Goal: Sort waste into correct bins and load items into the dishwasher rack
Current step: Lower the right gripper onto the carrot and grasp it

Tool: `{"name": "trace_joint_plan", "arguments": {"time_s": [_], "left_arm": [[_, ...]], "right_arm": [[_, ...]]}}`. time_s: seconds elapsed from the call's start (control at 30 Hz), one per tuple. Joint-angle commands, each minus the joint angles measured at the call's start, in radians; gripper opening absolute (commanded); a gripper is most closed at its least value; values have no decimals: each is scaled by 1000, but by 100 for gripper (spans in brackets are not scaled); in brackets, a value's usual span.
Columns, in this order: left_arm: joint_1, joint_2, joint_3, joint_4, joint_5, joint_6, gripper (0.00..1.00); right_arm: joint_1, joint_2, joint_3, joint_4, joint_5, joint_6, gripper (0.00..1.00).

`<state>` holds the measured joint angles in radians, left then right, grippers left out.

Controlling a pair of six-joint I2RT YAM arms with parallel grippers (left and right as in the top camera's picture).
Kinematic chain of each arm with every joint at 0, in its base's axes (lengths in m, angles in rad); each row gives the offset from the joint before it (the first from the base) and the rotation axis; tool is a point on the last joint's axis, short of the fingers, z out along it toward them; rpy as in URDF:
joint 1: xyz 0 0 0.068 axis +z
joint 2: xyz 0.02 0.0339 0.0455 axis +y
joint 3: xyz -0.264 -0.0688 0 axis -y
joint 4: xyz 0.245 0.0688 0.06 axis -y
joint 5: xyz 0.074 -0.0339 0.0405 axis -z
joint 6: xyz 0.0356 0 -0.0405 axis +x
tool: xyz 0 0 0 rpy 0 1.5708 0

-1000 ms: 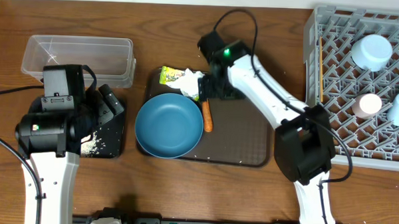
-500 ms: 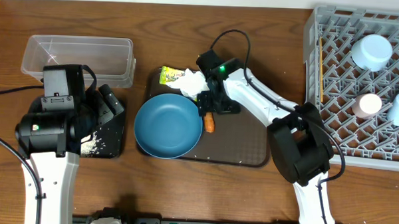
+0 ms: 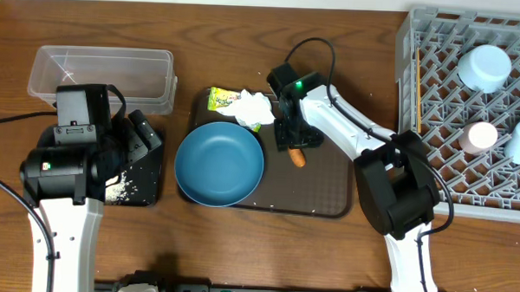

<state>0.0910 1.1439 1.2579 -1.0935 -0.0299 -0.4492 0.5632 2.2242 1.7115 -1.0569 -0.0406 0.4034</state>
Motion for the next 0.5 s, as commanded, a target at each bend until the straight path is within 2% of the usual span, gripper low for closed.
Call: {"name": "trace_joint_plan", "arguments": {"time_s": [0.0, 0.07, 0.2, 0.27, 0.3, 0.47], "left_arm": [[5, 1, 16, -2, -8, -9, 99], [5, 1, 16, -2, -8, -9, 99], [5, 1, 16, -2, -8, -9, 99], [5, 1, 16, -2, -8, -9, 99], [5, 1, 16, -2, -8, -9, 99], [5, 1, 16, -2, -8, -9, 99]], "right_arm": [[1, 3, -6, 4, 13, -61, 37], [1, 3, -6, 8, 14, -61, 28], [-4, 3, -4, 6, 13, -61, 24], [-13, -3, -2, -5, 9, -62, 8], [-17, -9, 2, -14, 7, -62, 3], [-55, -66, 57, -75, 10, -80, 2]]}}
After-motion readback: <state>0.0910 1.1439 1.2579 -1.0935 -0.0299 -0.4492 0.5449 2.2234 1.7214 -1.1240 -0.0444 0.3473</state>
